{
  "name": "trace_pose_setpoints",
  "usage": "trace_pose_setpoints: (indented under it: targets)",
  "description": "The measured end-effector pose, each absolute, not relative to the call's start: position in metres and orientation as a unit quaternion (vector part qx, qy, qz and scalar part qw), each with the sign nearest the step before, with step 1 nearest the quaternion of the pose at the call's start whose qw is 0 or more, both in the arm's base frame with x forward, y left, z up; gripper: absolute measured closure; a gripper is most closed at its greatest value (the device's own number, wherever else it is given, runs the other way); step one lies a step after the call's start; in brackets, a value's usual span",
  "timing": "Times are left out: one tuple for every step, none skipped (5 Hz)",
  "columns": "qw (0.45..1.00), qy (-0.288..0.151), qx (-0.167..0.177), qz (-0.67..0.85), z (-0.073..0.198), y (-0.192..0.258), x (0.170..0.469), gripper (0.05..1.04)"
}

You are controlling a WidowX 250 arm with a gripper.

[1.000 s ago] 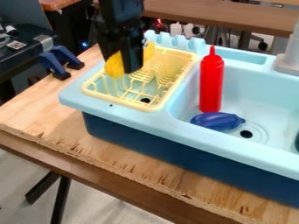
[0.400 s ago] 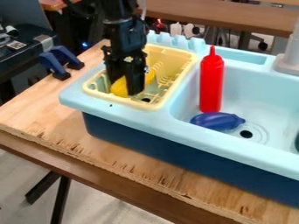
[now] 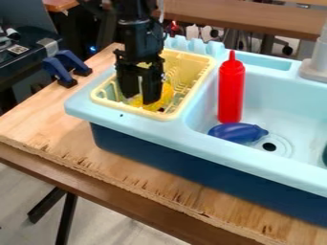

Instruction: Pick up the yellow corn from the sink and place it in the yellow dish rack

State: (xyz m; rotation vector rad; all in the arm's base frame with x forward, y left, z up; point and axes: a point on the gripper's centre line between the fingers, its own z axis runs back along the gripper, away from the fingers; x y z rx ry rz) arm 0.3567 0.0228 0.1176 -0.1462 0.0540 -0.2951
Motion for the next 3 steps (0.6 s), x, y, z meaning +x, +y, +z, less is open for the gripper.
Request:
trace_pose_setpoints:
  targets:
    - [0.987, 0.031, -0.071, -0.142, 0.118, 0.018, 0.356, 0.079]
    - [0.986, 0.04, -0.067, -0.149, 0.119, 0.011, 0.354, 0.082]
    - [0.984, 0.013, -0.031, -0.176, 0.167, -0.001, 0.356, 0.082]
